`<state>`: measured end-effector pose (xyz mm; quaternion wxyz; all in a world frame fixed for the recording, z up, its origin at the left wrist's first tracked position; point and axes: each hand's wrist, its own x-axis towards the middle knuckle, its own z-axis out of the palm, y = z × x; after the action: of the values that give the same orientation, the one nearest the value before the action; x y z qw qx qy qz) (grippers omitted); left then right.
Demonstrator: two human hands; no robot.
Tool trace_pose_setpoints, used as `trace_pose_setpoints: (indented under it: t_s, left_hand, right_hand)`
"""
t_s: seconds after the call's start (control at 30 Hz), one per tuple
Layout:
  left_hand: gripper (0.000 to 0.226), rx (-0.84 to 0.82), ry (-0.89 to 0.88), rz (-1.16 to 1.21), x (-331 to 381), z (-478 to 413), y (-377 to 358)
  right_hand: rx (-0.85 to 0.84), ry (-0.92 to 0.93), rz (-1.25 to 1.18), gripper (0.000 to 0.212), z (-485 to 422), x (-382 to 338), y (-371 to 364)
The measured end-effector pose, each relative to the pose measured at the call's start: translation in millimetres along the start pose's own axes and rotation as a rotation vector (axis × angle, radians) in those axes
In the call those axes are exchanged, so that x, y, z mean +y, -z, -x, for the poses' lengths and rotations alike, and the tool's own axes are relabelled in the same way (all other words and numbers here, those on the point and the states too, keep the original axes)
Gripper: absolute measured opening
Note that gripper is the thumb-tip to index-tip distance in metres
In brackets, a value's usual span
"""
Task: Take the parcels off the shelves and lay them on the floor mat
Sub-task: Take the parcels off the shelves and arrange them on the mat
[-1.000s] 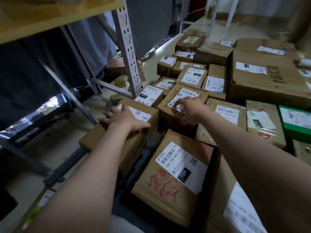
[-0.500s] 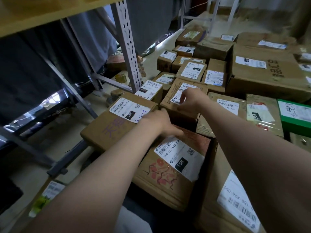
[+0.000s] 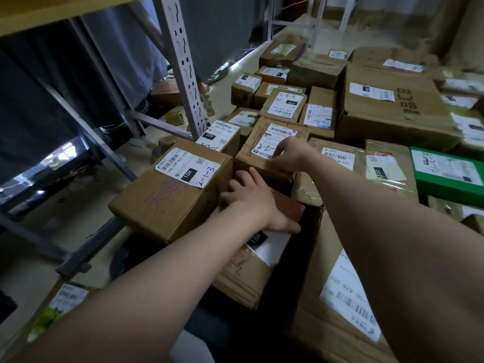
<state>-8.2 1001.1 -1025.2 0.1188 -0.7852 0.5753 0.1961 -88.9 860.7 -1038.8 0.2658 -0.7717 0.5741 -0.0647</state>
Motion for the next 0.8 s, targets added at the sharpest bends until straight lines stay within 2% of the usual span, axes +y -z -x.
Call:
trace_pose_setpoints:
  t_s: [0.2, 0.33, 0.53, 0.67, 0.8]
  left_hand:
    - [0.162, -0.016, 0.016, -0.075, -11.8, 2.8, -4.5]
    - [0.163, 0.055, 0.074, -0.076, -14.2, -2.6, 3.5]
    - [0.157, 0.092, 0.136, -0.104, -15.7, -4.9, 8.6]
    - [0.152, 0.061, 0.162, -0.109, -19.9, -7.9, 17.4]
    - [0.156, 0.132, 0.161, -0.074, -23.4, -14.3, 12.6]
  right_hand:
    - [-0.012, -0.035, -0.049, 0.009, -0.4, 1.5, -0.8]
    - [-0.031, -0.043, -0.066, 0.011, 1.6, 0.0, -0.6]
    - [-0.018, -0.02, -0.019, 0.004, 4.9, 1.3, 1.2]
    - [-0.012, -0.029, 0.039, 0.008, 7.9, 8.0, 0.2]
    - [0.012, -0.025, 0.136, 0.016, 9.9, -0.7, -0.8]
